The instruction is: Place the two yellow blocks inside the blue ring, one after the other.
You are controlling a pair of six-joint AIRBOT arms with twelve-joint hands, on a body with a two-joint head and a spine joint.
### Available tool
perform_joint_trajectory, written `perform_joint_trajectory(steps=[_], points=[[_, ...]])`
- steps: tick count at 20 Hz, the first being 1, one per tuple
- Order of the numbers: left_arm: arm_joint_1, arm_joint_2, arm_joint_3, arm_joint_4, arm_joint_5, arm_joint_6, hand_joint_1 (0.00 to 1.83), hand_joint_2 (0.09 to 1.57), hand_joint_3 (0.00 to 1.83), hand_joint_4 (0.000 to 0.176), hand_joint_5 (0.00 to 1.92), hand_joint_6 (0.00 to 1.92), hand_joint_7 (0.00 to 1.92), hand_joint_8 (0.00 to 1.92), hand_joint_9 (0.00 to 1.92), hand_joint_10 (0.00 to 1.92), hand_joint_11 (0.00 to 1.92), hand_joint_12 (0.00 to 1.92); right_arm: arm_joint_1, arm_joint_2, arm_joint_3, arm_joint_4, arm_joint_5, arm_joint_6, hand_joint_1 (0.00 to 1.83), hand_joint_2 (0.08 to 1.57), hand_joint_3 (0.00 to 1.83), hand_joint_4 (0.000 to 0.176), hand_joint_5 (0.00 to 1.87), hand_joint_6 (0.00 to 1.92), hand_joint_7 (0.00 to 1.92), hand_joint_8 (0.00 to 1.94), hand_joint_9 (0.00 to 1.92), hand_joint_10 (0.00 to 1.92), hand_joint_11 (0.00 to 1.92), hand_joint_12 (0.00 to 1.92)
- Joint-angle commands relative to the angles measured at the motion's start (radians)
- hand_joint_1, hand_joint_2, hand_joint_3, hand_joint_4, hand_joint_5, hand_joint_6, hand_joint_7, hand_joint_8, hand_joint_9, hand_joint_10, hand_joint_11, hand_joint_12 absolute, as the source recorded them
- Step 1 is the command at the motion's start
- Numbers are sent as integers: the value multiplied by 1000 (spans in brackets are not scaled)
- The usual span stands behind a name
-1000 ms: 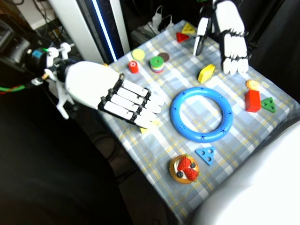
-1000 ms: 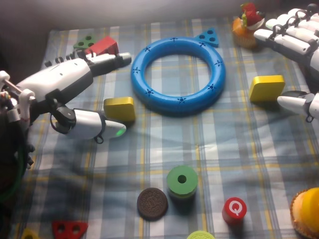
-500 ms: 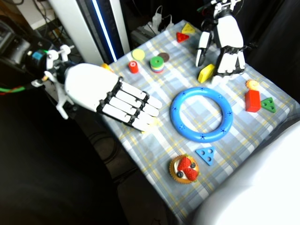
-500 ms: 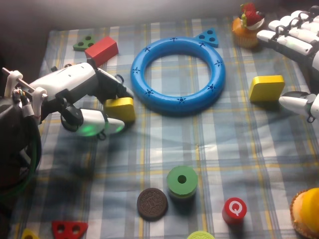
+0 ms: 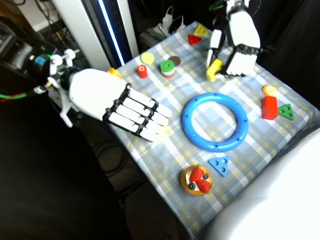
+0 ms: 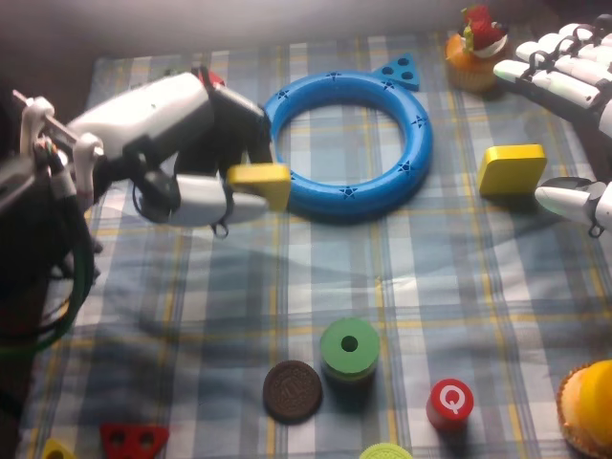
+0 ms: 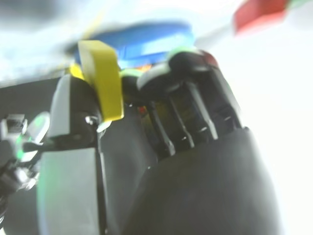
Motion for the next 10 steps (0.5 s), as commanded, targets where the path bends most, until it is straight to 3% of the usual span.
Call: perform_joint_trajectory(steps=[1, 3, 4, 6, 7, 8, 9, 10], points=[[-29, -18, 16, 19, -106, -9, 1144, 1140, 0, 0, 929, 1063, 913, 1858, 883, 1921, 747, 1921, 7, 0, -1, -13, 123, -3, 507, 1305, 0, 0, 0, 0, 0, 0, 0, 0, 0, 0], [-89, -66, 65, 25, -54, -9, 1145, 1139, 0, 0, 931, 1064, 911, 1887, 889, 1921, 750, 1921, 7, 0, -3, -13, 125, -3, 502, 1307, 0, 0, 0, 0, 0, 0, 0, 0, 0, 0], [-122, -97, 97, 24, -9, -9, 1213, 1170, 9, 0, 848, 1014, 904, 1503, 897, 1764, 819, 1921, 6, 1, -4, -13, 125, -3, 506, 1311, 2, 0, 0, 0, 0, 0, 0, 0, 0, 0], [-166, -154, 168, -2, 60, -9, 1239, 1165, 0, 0, 848, 970, 945, 1334, 957, 1634, 877, 1921, 6, 1, -3, -13, 125, -3, 522, 1309, 0, 0, 0, 0, 0, 0, 0, 0, 0, 0], [-179, -181, 202, -19, 89, -9, 1239, 1163, 0, 0, 883, 913, 924, 1367, 937, 1686, 887, 1921, 6, 0, -3, -14, 124, -3, 468, 1305, 0, 0, 0, 0, 0, 0, 0, 0, 0, 0], [-190, -210, 240, -42, 117, -8, 1156, 1140, 0, 0, 932, 1015, 933, 1614, 1017, 1874, 1072, 1921, 5, 0, -3, -14, 124, -3, 456, 1304, 0, 0, 0, 0, 0, 0, 0, 0, 0, 0], [-199, -234, 273, -61, 141, -8, 1131, 1138, 1, 0, 934, 1052, 932, 1854, 1144, 1912, 1248, 1921, 4, 0, -3, -14, 124, -3, 438, 1304, 0, 0, 0, 0, 0, 0, 0, 0, 0, 0], [-205, -257, 302, -84, 162, 1, 1135, 1126, 0, 0, 958, 1027, 1010, 1908, 1269, 1919, 1392, 1921, 4, 0, -2, -14, 124, -3, 394, 1301, 0, 0, 0, 0, 0, 0, 0, 0, 0, 0]])
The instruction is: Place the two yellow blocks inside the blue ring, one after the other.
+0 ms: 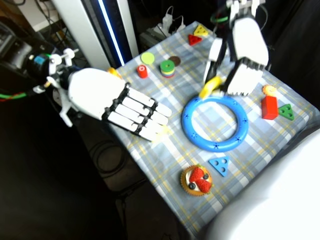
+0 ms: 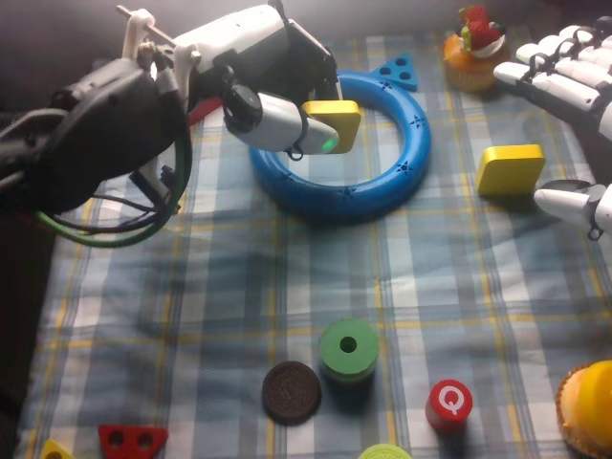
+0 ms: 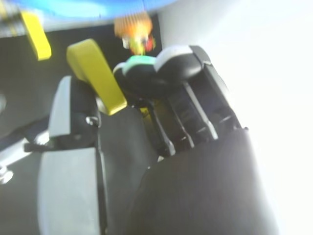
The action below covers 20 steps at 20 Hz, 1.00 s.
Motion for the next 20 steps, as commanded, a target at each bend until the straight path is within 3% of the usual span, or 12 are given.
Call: perform_joint_trajectory(steps=[1, 2, 3, 5, 6, 8, 9, 10, 12, 15, 17, 20], points=[[-22, -18, 17, -32, -73, 37, 1131, 1124, 0, 0, 961, 1028, 1005, 1918, 1279, 1921, 1418, 1921, 9, 1, 2, -14, 121, -3, 366, 1300, 0, 0, 0, 0, 0, 0, 0, 0, 0, 0], [-22, -33, 28, -70, -63, 84, 1193, 1182, 20, 0, 814, 1213, 848, 1463, 1000, 1838, 1028, 1921, 9, 0, 2, -14, 121, -3, 335, 1300, 0, 0, 0, 0, 0, 0, 0, 0, 0, 0], [-22, -57, 46, -140, -48, 176, 994, 1148, 0, 0, 495, 842, 641, 1251, 560, 1588, 329, 1921, 9, -1, 3, -14, 121, -3, 299, 1307, 3, 0, 0, 0, 0, 0, 0, 0, 0, 0], [-19, -76, 62, -179, -38, 215, 879, 1145, 0, 21, 375, 618, 521, 1086, 392, 1467, 152, 1921, 9, -3, 4, -14, 120, -3, 295, 1309, 3, 0, 0, 0, 0, 0, 0, 0, 0, 0], [-16, -79, 67, -188, -37, 215, 762, 1160, 1, 57, 216, 384, 322, 648, 156, 1199, 30, 1883, 9, -4, 5, -15, 120, -3, 326, 1312, 4, 0, 0, 0, 0, 0, 0, 0, 0, 0], [-15, -76, 61, -191, -48, 215, 645, 1139, 0, 114, 98, 89, 137, 106, 37, 528, 0, 1190, 9, -4, 6, -15, 119, -3, 284, 1304, 0, 0, 0, 0, 0, 0, 0, 0, 0, 0], [-15, -60, 38, -181, -72, 216, 549, 1131, 0, 139, 27, 13, 5, 3, 9, 27, 0, 375, 9, -5, 7, -16, 117, -3, 312, 1314, 3, 0, 0, 0, 0, 0, 0, 0, 0, 0], [-16, -53, 28, -174, -82, 215, 549, 1131, 0, 139, 27, 13, 5, 3, 9, 27, 0, 375, 9, -5, 8, -16, 116, -3, 312, 1314, 3, 0, 0, 0, 0, 0, 0, 0, 0, 0], [-20, -12, -27, -97, -131, 164, 518, 1143, 7, 122, 23, 0, 0, 0, 0, 0, 12, 13, 9, -9, 11, -17, 112, -3, 423, 1316, 1, 0, 0, 0, 0, 0, 0, 0, 0, 0], [-16, 60, -111, 35, -231, 38, 510, 1173, 17, 111, 6, 0, 0, 0, 0, 0, 22, 12, 12, -21, 23, -17, 98, -3, 457, 1320, 2, 0, 0, 0, 0, 0, 0, 0, 0, 0], [6, 125, -184, 124, -320, -40, 473, 1229, 8, 91, 16, 4, 0, 0, 0, 0, 0, 271, 25, -42, 44, -14, 73, -3, 516, 1309, 0, 0, 0, 0, 0, 0, 0, 0, 0, 0], [59, 202, -265, 211, -446, -160, 569, 1264, 2, 76, 62, 4, 0, 0, 0, 0, 0, 133, 52, -84, 82, -5, 18, -3, 696, 1262, 0, 0, 0, 0, 0, 0, 6, 1, 4, 172]])
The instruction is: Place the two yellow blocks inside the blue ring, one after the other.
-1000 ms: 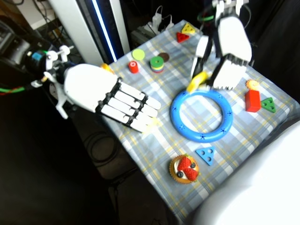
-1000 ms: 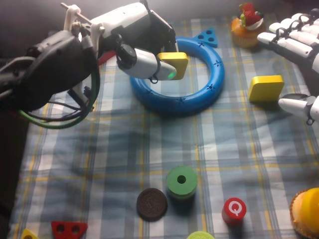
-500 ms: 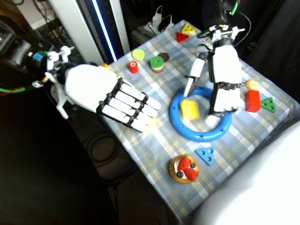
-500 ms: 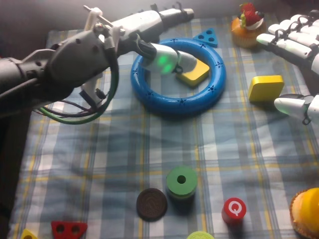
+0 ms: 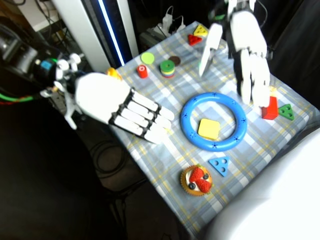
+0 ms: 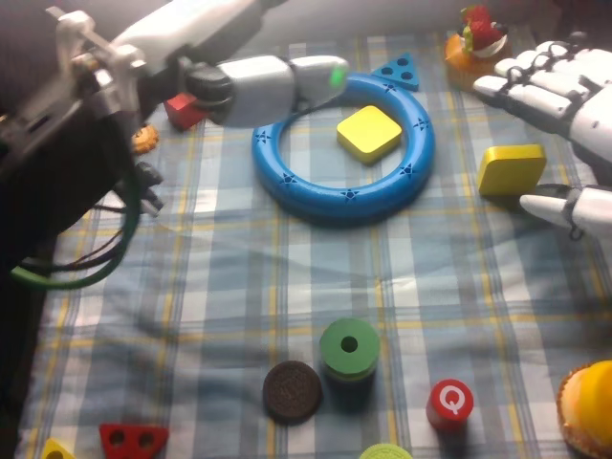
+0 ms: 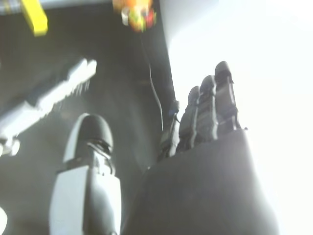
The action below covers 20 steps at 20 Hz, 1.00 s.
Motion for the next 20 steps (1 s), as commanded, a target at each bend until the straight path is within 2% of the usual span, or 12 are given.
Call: perform_joint_trajectory(steps=[1, 2, 3, 5, 7, 8, 9, 10, 12, 18, 19, 20], points=[[9, 17, -20, 38, -190, -35, 600, 1276, 2, 66, 66, 3, 0, 0, 0, 0, 0, 26, 14, -11, 11, -4, 84, -1, 690, 1275, 0, 0, 0, 0, 0, 0, 31, 9, 0, 358], [26, 30, -39, 44, -223, -42, 585, 1307, 13, 48, 76, 6, 0, 0, 0, 0, 0, 0, 15, -21, 24, 6, 73, -1, 736, 1289, 1, 0, 17, 5, 61, 13, 91, 32, 0, 647], [35, 39, -51, 46, -242, -42, 585, 1307, 13, 48, 76, 6, 0, 0, 0, 0, 0, 0, 16, -26, 29, 11, 67, -1, 736, 1289, 1, 0, 17, 5, 61, 13, 91, 32, 0, 647], [65, 66, -77, 58, -293, -71, 566, 1323, 13, 66, 88, 9, 3, 1, 0, 0, 0, 0, 26, -46, 55, 26, 37, -1, 798, 1326, 1, 0, 162, 20, 248, 21, 194, 178, 0, 1159], [88, 82, -86, 64, -326, -106, 572, 1339, 11, 51, 93, 8, 15, 5, 0, 0, 0, 0, 44, -70, 86, 37, 2, -1, 901, 1340, 0, 0, 381, 80, 558, 166, 187, 878, 0, 1527], [96, 88, -91, 64, -338, -108, 574, 1342, 11, 47, 90, 6, 23, 7, 0, 0, 0, 0, 51, -84, 102, 48, -12, -1, 923, 1349, 1, 0, 442, 151, 605, 356, 217, 1019, 0, 1609], [102, 93, -96, 64, -347, -108, 555, 1352, 12, 41, 89, 5, 25, 6, 0, 0, 0, 0, 56, -96, 115, 56, -20, -1, 1109, 1352, 0, 0, 430, 1278, 731, 1295, 387, 1241, 0, 1831], [107, 98, -100, 64, -352, -109, 533, 1351, 9, 33, 93, 6, 37, 8, 0, 0, 0, 0, 60, -104, 125, 68, -23, -1, 1161, 1315, 0, 0, 508, 1408, 778, 1495, 498, 1379, 0, 1891], [117, 107, -107, 63, -364, -110, 524, 1347, 6, 30, 97, 6, 41, 8, 0, 0, 0, 0, 71, -112, 135, 77, -26, -1, 1144, 1308, 0, 0, 536, 1489, 768, 1526, 491, 1439, 11, 1911], [194, 155, -152, 49, -443, -133, 442, 1374, 12, 27, 108, 5, 64, 4, 0, 0, 0, 0, 155, -102, 110, -14, -10, -1, 1158, 1275, 0, 0, 611, 1404, 795, 1464, 493, 1422, 63, 1900], [213, 162, -160, 39, -464, -135, 489, 1373, 7, 16, 119, 8, 60, 2, 23, 9, 9, 4, 172, -104, 109, -32, -11, -1, 1127, 1289, 5, 0, 658, 1540, 693, 1391, 455, 1383, 58, 1893], [225, 165, -164, 32, -478, -137, 484, 1374, 5, 21, 119, 6, 61, 2, 28, 10, 1, 0, 187, -109, 112, -44, -11, -1, 1112, 1294, 1, 8, 645, 1547, 690, 1404, 454, 1408, 61, 1908]])
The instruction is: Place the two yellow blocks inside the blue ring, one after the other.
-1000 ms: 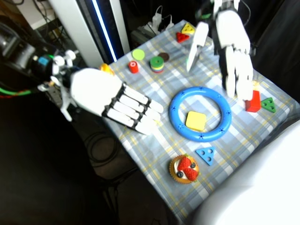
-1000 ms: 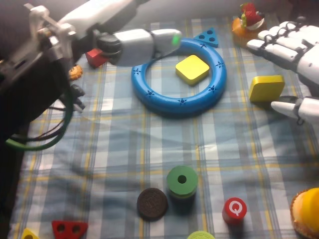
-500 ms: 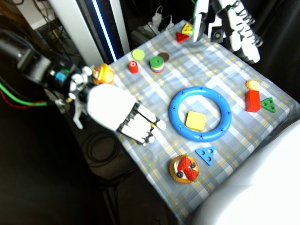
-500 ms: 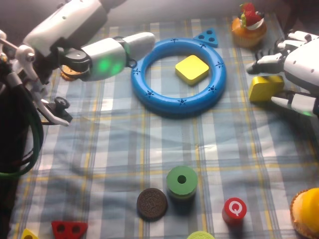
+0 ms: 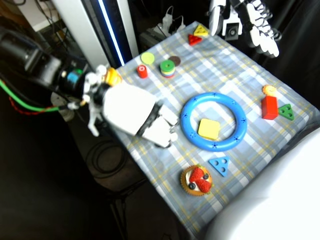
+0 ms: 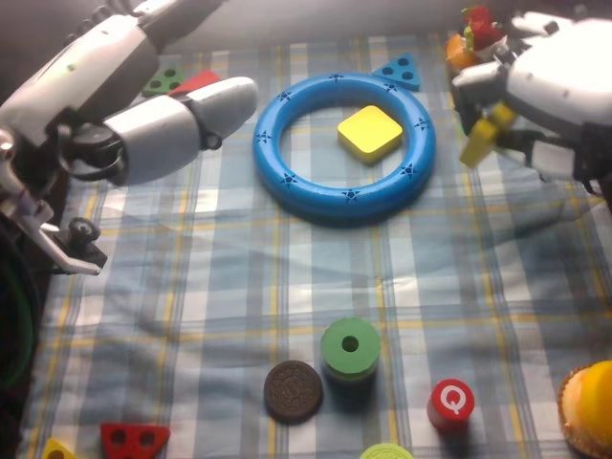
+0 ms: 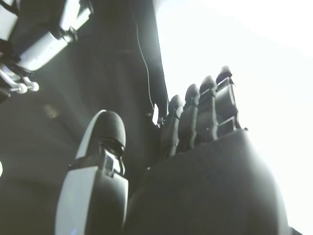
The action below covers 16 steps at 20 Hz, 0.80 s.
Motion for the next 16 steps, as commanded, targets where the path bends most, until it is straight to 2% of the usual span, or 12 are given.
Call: perform_joint_trajectory(steps=[1, 6, 7, 8, 9, 11, 12, 14, 15, 16], points=[[0, 6, -1, 13, -148, -13, 473, 1364, 0, 32, 120, 5, 60, 1, 37, 13, 4, 2, 21, -5, 6, -22, 115, -1, 1151, 1285, 0, 0, 597, 1423, 774, 1488, 505, 1522, 171, 1919], [83, 12, -7, -31, -213, -84, 553, 1343, 0, 48, 130, 6, 64, 1, 39, 10, 7, 6, 127, -101, 75, -81, 42, -1, 1138, 1305, 1, 0, 567, 1447, 739, 1566, 500, 1653, 310, 1921], [90, 12, -7, -34, -218, -91, 516, 1347, 0, 54, 120, 1, 30, 1, 7, 1, 1, 1, 141, -120, 88, -88, 29, -1, 1122, 1302, 0, 0, 582, 1486, 730, 1515, 459, 1608, 183, 1921], [96, 12, -8, -38, -221, -92, 508, 1351, 0, 61, 119, 1, 24, 2, 1, 0, 0, 0, 156, -147, 108, -93, 7, -1, 1271, 1277, 0, 0, 611, 1414, 774, 1386, 567, 1700, 195, 1921], [97, 12, -7, -42, -221, -92, 480, 1363, 5, 61, 117, 0, 14, 2, 0, 0, 0, 0, 165, -169, 124, -93, -12, -1, 1313, 1271, 0, 0, 601, 1446, 784, 1367, 583, 1665, 168, 1894], [98, 10, -4, -49, -221, -92, 447, 1387, 11, 45, 120, 1, 6, 0, 0, 0, 0, 0, 173, -210, 154, -92, -45, -1, 1312, 1276, 1, 0, 568, 1466, 773, 1393, 604, 1656, 135, 1843], [98, 7, -2, -53, -221, -92, 457, 1391, 8, 39, 125, 3, 7, 1, 0, 0, 0, 0, 178, -233, 171, -92, -69, -1, 1198, 1287, 2, 0, 571, 1416, 778, 1514, 536, 1597, 157, 1902], [100, 4, -1, -57, -220, -92, 464, 1392, 7, 50, 117, 0, 0, 0, 0, 0, 0, 0, 182, -260, 193, -93, -99, -1, 1165, 1296, 1, 0, 551, 1422, 769, 1533, 484, 1479, 108, 1920], [101, 4, 0, -58, -219, -92, 465, 1392, 6, 51, 118, 1, 0, 0, 0, 0, 0, 0, 182, -270, 201, -92, -112, -1, 1235, 1306, 0, 0, 361, 853, 644, 1554, 366, 1181, 21, 1721], [101, 4, 0, -58, -219, -92, 489, 1390, 3, 52, 118, 0, 4, 2, 0, 0, 0, 0, 182, -271, 204, -92, -119, -1, 997, 1225, 0, 0, 241, 206, 449, 337, 345, 657, 0, 1513]])
